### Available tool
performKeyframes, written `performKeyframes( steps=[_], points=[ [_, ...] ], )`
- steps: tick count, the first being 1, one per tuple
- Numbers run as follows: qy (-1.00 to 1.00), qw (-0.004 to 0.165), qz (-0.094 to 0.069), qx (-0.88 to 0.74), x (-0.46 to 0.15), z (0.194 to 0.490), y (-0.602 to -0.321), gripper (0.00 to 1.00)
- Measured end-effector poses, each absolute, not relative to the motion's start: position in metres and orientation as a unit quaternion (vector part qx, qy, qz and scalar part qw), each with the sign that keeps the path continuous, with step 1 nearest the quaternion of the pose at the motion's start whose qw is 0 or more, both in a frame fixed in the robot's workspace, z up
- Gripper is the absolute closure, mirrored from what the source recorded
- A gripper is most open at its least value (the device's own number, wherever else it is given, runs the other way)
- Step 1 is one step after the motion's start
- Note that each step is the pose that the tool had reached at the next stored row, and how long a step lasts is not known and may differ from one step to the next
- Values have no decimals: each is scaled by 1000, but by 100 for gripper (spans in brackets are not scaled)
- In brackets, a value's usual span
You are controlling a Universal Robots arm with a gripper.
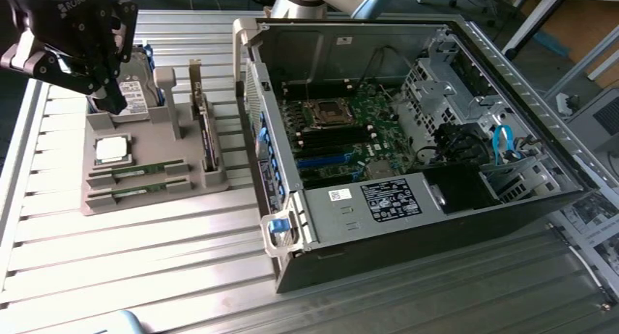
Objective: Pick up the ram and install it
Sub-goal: 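Pick up the ram and move it above insertion slot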
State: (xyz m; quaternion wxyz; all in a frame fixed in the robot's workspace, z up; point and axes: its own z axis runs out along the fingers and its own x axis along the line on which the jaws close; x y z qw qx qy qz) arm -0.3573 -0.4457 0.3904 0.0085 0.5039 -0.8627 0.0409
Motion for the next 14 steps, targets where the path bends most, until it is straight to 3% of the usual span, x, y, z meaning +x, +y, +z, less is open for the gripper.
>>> performKeyframes(
  steps=[14],
  points=[
    [-846, 9, 44, 532, -357, 390, -446, 89]
  ],
)
